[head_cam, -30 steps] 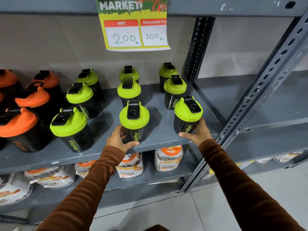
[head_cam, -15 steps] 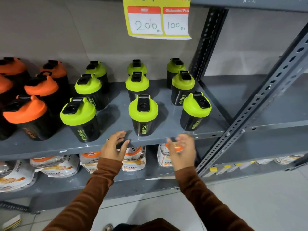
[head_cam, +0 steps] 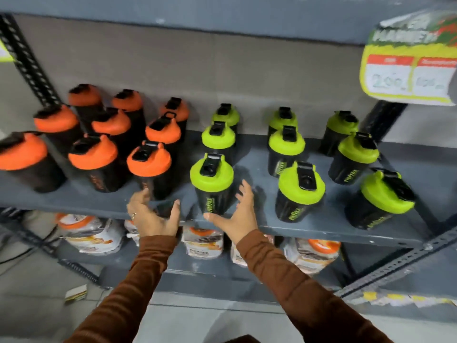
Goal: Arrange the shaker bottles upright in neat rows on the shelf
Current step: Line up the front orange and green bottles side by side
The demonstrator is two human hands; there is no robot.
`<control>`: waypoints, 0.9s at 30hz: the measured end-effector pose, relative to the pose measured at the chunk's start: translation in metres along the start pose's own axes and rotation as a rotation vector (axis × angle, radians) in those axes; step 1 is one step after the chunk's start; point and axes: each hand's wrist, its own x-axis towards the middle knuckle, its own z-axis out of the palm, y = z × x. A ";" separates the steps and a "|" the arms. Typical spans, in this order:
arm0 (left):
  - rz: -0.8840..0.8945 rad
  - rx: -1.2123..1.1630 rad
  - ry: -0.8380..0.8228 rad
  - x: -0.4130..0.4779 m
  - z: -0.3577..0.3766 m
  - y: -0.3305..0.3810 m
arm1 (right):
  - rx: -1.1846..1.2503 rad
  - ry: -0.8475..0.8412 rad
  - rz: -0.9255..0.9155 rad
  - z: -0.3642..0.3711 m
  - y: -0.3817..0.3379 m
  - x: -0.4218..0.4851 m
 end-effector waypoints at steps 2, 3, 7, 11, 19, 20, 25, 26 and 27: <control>-0.032 0.018 0.002 0.019 -0.006 -0.008 | 0.005 0.025 0.027 0.016 -0.003 0.004; -0.044 0.015 -0.027 0.028 -0.007 -0.011 | 0.004 0.043 0.036 0.022 -0.004 0.006; -0.125 -0.078 -0.233 0.061 -0.005 -0.026 | -0.078 0.133 0.074 0.032 -0.005 0.014; -0.160 -0.041 -0.431 0.079 -0.006 -0.044 | -0.166 0.182 0.121 0.028 -0.004 0.016; -0.178 -0.010 -0.517 0.086 -0.010 -0.059 | -0.144 0.181 0.208 0.027 0.001 0.019; -0.166 0.004 -0.522 0.085 -0.012 -0.060 | -0.142 0.181 0.214 0.027 0.001 0.019; -0.156 0.004 -0.554 0.080 -0.018 -0.064 | -0.131 0.196 0.227 0.028 0.002 0.019; -0.159 0.008 -0.554 0.079 -0.019 -0.065 | -0.106 0.195 0.239 0.028 0.003 0.019; -0.161 0.012 -0.554 0.078 -0.021 -0.066 | -0.086 0.195 0.244 0.028 0.004 0.018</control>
